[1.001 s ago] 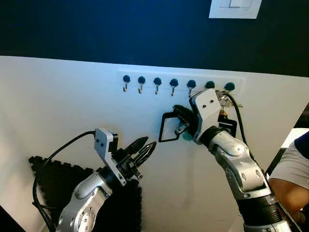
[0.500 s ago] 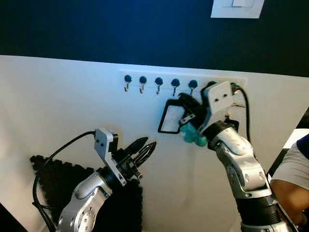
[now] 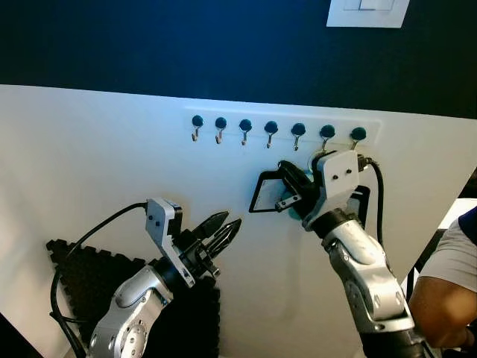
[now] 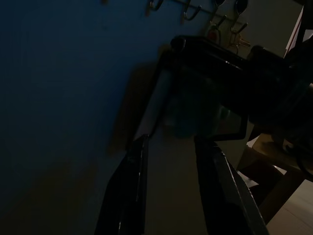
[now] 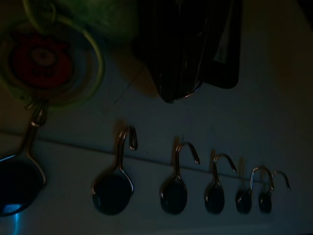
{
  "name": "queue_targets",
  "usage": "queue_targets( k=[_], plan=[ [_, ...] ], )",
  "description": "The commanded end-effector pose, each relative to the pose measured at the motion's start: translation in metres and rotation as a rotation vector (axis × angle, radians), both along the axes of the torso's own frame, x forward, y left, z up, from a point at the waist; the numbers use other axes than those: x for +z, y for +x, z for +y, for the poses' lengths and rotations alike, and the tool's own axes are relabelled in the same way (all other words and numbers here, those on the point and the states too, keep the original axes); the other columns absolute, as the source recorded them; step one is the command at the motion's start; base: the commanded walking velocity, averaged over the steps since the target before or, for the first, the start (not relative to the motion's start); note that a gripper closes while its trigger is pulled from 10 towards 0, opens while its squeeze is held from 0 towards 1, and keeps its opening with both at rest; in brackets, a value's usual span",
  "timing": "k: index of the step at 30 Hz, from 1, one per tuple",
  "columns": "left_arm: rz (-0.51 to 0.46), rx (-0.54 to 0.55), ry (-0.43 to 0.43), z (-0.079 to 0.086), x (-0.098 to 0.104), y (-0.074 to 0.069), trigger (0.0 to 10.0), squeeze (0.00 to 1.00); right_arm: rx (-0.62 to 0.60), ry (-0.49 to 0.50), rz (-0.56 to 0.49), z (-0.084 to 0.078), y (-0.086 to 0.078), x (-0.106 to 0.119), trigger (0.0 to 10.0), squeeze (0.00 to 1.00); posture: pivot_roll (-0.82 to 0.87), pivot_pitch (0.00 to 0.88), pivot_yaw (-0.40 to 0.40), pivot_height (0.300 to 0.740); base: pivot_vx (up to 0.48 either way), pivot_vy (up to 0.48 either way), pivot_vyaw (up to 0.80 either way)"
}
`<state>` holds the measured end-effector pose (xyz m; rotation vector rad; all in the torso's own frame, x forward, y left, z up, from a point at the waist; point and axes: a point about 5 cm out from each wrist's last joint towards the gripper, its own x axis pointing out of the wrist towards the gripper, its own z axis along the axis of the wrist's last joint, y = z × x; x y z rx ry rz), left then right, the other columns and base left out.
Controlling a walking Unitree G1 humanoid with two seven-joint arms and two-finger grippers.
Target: Hang keys on a hook
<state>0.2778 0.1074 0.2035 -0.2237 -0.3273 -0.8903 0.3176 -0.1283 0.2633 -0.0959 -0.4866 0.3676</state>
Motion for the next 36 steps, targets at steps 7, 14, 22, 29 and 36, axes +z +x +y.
queue_targets(
  k=[7, 14, 22, 29, 36],
  plan=[
    [0.016, -0.005, 0.020, 0.000, -0.005, 0.000, 10.0, 0.00, -0.029, 0.052, -0.178, -0.004, -0.010, 0.029, 10.0, 0.00, 0.03, 0.076, 0.027, 0.740, 0.000, 0.000, 0.00],
    [0.017, -0.006, 0.011, 0.000, -0.005, 0.000, 10.0, 0.00, -0.089, 0.068, -0.222, -0.014, -0.006, 0.042, 10.0, 0.00, 0.03, 0.079, 0.027, 0.740, 0.000, 0.000, 0.00],
    [0.017, -0.004, 0.014, 0.001, -0.005, 0.000, 10.0, 0.00, -0.182, 0.043, -0.167, -0.025, 0.006, 0.036, 10.0, 0.00, 0.04, 0.081, 0.025, 0.740, 0.000, 0.000, 0.00],
    [0.017, -0.002, 0.018, 0.001, -0.005, 0.000, 10.0, 0.00, -0.180, 0.036, -0.133, -0.025, 0.008, 0.030, 10.0, 0.00, 0.04, 0.080, 0.027, 0.740, 0.000, 0.000, 0.00],
    [0.016, 0.001, 0.020, 0.002, -0.005, 0.001, 10.0, 0.00, -0.116, 0.007, -0.133, -0.014, 0.006, 0.027, 10.0, 0.00, 0.04, 0.081, 0.027, 0.740, 0.000, 0.000, 0.00]
  ],
)
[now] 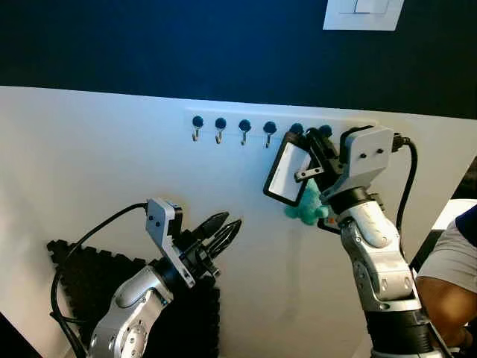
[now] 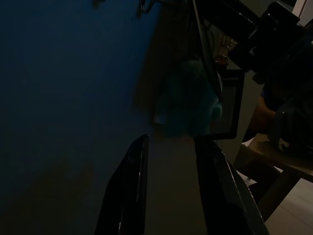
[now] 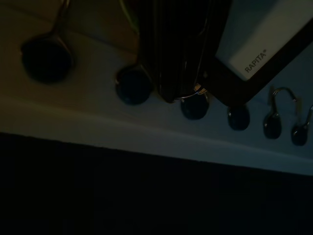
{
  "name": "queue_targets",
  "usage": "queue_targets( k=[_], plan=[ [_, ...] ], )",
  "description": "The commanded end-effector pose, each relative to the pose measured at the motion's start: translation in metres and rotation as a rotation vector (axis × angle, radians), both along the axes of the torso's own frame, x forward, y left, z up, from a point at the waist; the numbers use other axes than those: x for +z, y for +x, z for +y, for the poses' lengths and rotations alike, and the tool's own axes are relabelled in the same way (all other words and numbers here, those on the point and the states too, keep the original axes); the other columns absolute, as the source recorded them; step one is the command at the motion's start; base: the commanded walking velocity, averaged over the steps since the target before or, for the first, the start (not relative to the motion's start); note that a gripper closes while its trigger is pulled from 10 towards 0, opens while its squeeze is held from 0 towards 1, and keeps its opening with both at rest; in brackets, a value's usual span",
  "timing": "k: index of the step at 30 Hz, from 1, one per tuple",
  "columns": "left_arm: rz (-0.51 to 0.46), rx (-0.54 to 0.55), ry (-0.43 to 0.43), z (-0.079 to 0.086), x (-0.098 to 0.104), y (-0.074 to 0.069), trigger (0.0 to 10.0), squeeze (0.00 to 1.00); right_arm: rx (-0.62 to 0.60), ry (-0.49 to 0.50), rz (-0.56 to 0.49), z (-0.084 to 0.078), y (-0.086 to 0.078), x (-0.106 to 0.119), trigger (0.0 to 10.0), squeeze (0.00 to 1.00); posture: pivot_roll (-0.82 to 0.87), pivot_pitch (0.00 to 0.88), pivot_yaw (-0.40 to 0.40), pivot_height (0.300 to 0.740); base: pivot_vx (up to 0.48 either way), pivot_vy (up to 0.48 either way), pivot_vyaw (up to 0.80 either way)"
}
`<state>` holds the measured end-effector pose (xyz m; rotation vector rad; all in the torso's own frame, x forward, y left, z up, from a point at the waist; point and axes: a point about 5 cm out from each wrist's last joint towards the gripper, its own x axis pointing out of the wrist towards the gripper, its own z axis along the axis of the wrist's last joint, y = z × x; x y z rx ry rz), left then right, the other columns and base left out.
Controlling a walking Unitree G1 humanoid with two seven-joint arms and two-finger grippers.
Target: Hang keys on a hook
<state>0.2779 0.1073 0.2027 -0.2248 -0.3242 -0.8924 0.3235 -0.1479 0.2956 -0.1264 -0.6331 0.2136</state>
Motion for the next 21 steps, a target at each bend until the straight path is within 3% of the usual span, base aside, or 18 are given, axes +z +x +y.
queue_targets(
  k=[1, 11, 21],
  plan=[
    [0.013, 0.003, 0.019, 0.002, -0.004, 0.001, 10.0, 0.00, 0.024, -0.026, 0.022, 0.006, 0.000, -0.005, 10.0, 0.00, 0.04, 0.081, 0.027, 0.740, 0.000, 0.000, 0.00],
    [0.013, 0.007, 0.021, 0.003, -0.004, 0.001, 10.0, 0.00, 0.087, -0.073, 0.027, 0.017, -0.002, -0.009, 10.0, 0.00, 0.04, 0.081, 0.027, 0.740, 0.000, 0.000, 0.00],
    [0.014, 0.003, 0.022, 0.001, -0.004, 0.001, 10.0, 0.00, 0.080, -0.087, 0.060, 0.018, -0.002, -0.016, 10.0, 0.00, 0.04, 0.082, 0.029, 0.740, 0.000, 0.000, 0.00]
  ],
)
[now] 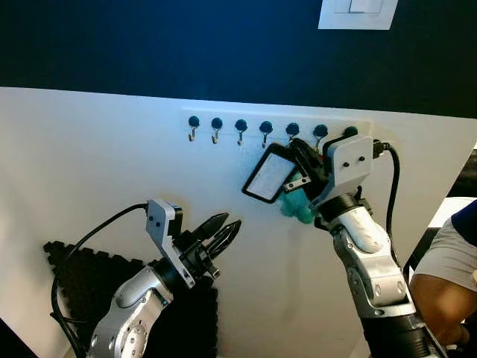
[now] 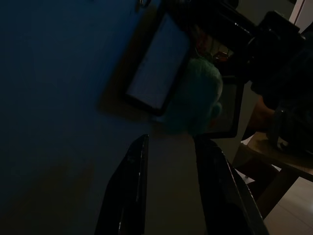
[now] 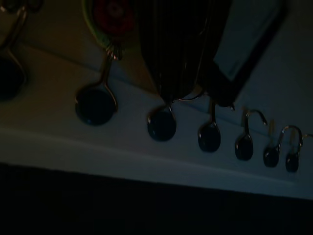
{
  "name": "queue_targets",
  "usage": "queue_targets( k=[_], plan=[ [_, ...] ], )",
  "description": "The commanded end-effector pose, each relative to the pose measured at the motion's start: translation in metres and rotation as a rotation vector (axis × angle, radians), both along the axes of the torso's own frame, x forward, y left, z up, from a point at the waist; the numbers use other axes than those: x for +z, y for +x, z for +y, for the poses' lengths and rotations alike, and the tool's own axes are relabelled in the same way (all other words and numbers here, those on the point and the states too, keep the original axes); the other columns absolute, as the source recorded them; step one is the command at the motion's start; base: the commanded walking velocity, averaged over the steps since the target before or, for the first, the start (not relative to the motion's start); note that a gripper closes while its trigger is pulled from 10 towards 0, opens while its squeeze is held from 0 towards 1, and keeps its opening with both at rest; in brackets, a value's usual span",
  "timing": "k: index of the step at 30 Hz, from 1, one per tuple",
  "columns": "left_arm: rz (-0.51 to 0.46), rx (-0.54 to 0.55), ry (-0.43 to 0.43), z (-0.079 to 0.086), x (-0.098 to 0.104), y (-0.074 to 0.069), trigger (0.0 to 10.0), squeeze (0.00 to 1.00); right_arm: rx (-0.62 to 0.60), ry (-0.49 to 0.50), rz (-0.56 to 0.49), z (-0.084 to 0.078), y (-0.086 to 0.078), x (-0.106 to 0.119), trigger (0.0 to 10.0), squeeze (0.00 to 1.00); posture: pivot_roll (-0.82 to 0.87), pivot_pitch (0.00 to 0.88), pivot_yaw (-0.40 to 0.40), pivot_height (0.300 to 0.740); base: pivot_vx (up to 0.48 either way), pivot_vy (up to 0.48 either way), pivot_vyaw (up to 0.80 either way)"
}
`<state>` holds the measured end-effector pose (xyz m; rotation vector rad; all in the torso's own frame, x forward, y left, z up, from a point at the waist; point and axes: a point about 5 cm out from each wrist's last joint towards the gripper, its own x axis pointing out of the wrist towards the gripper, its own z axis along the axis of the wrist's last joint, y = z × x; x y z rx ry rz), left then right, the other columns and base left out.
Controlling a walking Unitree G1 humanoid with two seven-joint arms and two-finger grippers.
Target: Hang keys on a hook
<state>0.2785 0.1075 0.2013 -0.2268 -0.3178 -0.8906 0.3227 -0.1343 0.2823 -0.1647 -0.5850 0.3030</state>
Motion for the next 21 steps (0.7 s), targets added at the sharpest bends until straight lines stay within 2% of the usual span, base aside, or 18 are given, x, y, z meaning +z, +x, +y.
queue_targets(
  k=[1, 2, 6, 21],
  plan=[
    [0.008, 0.001, 0.021, 0.001, -0.003, 0.000, 10.0, 0.00, 0.012, -0.020, 0.013, 0.004, -0.001, -0.003, 10.0, 0.00, 0.04, 0.082, 0.029, 0.740, 0.000, 0.000, 0.00],
    [0.010, 0.000, 0.024, 0.001, -0.003, 0.000, 10.0, 0.00, 0.008, -0.037, 0.050, 0.004, 0.000, -0.009, 10.0, 0.00, 0.04, 0.083, 0.030, 0.740, 0.000, 0.000, 0.00],
    [0.011, -0.002, 0.027, 0.001, -0.004, 0.000, 10.0, 0.00, 0.003, -0.051, 0.079, 0.004, 0.002, -0.014, 10.0, 0.00, 0.04, 0.080, 0.031, 0.740, 0.000, 0.000, 0.00],
    [0.009, 0.003, 0.028, 0.002, -0.004, 0.000, 10.0, 0.00, 0.017, -0.094, 0.125, 0.007, 0.003, -0.021, 10.0, 0.00, 0.04, 0.081, 0.029, 0.740, 0.000, 0.000, 0.00]
  ],
)
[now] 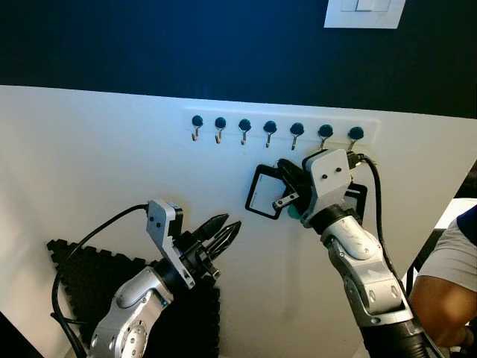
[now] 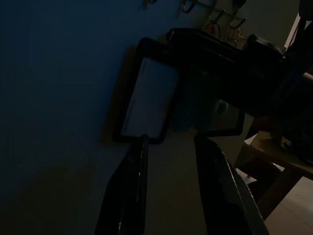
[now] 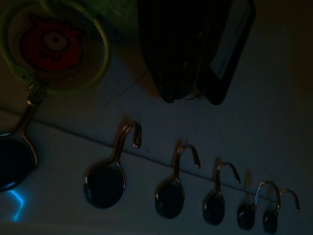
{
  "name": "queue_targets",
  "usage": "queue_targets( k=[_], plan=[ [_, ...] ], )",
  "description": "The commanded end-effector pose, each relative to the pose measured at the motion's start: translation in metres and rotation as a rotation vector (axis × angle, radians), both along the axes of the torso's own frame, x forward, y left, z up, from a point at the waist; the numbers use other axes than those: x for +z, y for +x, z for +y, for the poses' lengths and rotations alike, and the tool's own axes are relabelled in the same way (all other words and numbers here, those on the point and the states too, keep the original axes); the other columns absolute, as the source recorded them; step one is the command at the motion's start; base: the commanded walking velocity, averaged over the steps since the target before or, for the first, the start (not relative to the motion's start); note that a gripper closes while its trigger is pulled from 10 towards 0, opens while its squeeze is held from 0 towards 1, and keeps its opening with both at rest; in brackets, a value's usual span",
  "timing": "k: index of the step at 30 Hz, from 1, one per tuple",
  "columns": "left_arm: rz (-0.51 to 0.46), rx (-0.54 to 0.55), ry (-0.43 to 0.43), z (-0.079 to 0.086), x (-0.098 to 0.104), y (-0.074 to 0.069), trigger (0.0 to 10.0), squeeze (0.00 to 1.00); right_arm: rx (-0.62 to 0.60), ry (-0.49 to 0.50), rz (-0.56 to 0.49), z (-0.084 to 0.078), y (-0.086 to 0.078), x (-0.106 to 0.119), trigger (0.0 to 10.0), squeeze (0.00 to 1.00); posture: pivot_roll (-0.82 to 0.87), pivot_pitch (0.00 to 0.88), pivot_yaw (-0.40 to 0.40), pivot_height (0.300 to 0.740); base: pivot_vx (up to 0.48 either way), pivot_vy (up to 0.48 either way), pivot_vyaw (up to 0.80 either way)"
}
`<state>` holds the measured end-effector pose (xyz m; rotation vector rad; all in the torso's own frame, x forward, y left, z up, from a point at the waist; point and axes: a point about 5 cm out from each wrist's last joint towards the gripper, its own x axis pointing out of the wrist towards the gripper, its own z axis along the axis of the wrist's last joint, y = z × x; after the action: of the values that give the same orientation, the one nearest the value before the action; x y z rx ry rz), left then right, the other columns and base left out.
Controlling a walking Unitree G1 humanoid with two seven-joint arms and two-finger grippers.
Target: Hang keys on a hook
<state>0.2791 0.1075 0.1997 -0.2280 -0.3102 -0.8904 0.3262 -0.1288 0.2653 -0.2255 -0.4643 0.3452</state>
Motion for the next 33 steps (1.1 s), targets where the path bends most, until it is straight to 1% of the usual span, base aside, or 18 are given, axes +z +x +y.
queue_targets(
  k=[1, 6, 7, 8, 9, 11, 13, 14, 16, 18, 20, 21, 22, 23, 26, 30, 31, 33],
  plan=[
    [0.001, 0.003, 0.026, 0.002, -0.002, 0.000, 10.0, 0.00, 0.011, -0.001, 0.003, 0.002, -0.001, -0.001, 10.0, 0.00, 0.04, 0.081, 0.029, 0.740, 0.000, 0.000, 0.00],
    [0.004, -0.002, 0.031, 0.002, -0.002, -0.001, 10.0, 0.00, 0.023, 0.026, -0.005, 0.002, -0.002, 0.003, 10.0, 0.00, 0.04, 0.081, 0.029, 0.740, 0.000, 0.000, 0.00],
    [0.014, -0.008, 0.048, 0.002, -0.004, -0.001, 10.0, 0.00, 0.025, -0.010, 0.082, 0.002, 0.001, -0.010, 10.0, 0.00, 0.03, 0.082, 0.029, 0.740, 0.000, 0.000, 0.00],
    [0.014, -0.008, 0.048, 0.002, -0.004, -0.001, 10.0, 0.00, 0.025, -0.010, 0.082, 0.002, 0.001, -0.010, 10.0, 0.00, 0.03, 0.082, 0.029, 0.740, 0.000, 0.000, 0.00],
    [0.021, -0.011, 0.060, 0.002, -0.006, -0.001, 10.0, 0.00, 0.027, -0.036, 0.145, 0.002, 0.003, -0.019, 10.0, 0.00, 0.03, 0.082, 0.029, 0.740, 0.000, 0.000, 0.00],
    [0.021, -0.011, 0.060, 0.002, -0.006, -0.001, 10.0, 0.00, 0.027, -0.036, 0.145, 0.002, 0.003, -0.019, 10.0, 0.00, 0.03, 0.082, 0.029, 0.740, 0.000, 0.000, 0.00],
    [0.046, -0.031, 0.122, -0.001, -0.015, -0.003, 10.0, 0.00, 0.100, -0.267, 0.442, 0.006, -0.005, -0.082, 10.0, 0.00, 0.03, 0.089, 0.027, 0.740, 0.000, 0.000, 0.00],
    [0.046, -0.031, 0.122, -0.001, -0.015, -0.003, 10.0, 0.00, 0.100, -0.267, 0.442, 0.006, -0.005, -0.082, 10.0, 0.00, 0.03, 0.089, 0.027, 0.740, 0.000, 0.000, 0.00],
    [0.073, -0.054, 0.215, -0.003, -0.025, -0.005, 10.0, 0.00, 0.174, -0.436, 0.710, 0.005, -0.028, -0.140, 10.0, 0.00, 0.03, 0.092, 0.026, 0.740, 0.000, 0.000, 0.00],
    [0.073, -0.054, 0.215, -0.003, -0.025, -0.005, 10.0, 0.00, 0.174, -0.436, 0.710, 0.005, -0.028, -0.140, 10.0, 0.00, 0.03, 0.092, 0.026, 0.740, 0.000, 0.000, 0.00],
    [0.141, -0.062, 0.345, -0.001, -0.043, -0.006, 10.0, 0.00, 0.162, -0.429, 0.916, -0.002, -0.044, -0.179, 10.0, 0.00, 0.03, 0.093, 0.026, 0.740, 0.000, 0.000, 0.00],
    [0.141, -0.062, 0.345, -0.001, -0.043, -0.006, 10.0, 0.00, 0.162, -0.429, 0.916, -0.002, -0.044, -0.179, 10.0, 0.00, 0.03, 0.093, 0.026, 0.740, 0.000, 0.000, 0.00],
    [0.192, -0.065, 0.470, 0.003, -0.060, -0.008, 10.0, 0.00, 0.144, -0.405, 1.070, -0.009, -0.058, -0.211, 10.0, 0.00, 0.03, 0.097, 0.028, 0.740, 0.000, 0.000, 0.00],
    [0.192, -0.065, 0.470, 0.003, -0.060, -0.008, 10.0, 0.00, 0.144, -0.405, 1.070, -0.009, -0.058, -0.211, 10.0, 0.00, 0.03, 0.097, 0.028, 0.740, 0.000, 0.000, 0.00],
    [0.238, -0.049, 0.538, 0.007, -0.072, -0.010, 10.0, 0.00, 0.041, -0.370, 1.139, -0.022, -0.066, -0.235, 10.0, 0.00, 0.03, 0.097, 0.026, 0.740, 0.000, 0.000, 0.00],
    [0.262, -0.017, 0.562, 0.010, -0.080, -0.009, 10.0, 0.00, -0.049, -0.313, 1.122, -0.029, -0.064, -0.243, 10.0, 0.00, 0.03, 0.096, 0.027, 0.740, 0.000, 0.000, 0.00],
    [0.295, 0.001, 0.603, 0.013, -0.090, -0.011, 10.0, 0.00, -0.117, -0.292, 1.109, -0.036, -0.063, -0.246, 10.0, 0.00, 0.02, 0.094, 0.027, 0.740, 0.000, 0.000, 0.00],
    [0.308, 0.004, 0.616, 0.013, -0.095, -0.012, 10.0, 0.00, -0.142, -0.289, 1.104, -0.039, -0.064, -0.248, 10.0, 0.00, 0.02, 0.094, 0.027, 0.740, 0.000, 0.000, 0.00]
  ],
)
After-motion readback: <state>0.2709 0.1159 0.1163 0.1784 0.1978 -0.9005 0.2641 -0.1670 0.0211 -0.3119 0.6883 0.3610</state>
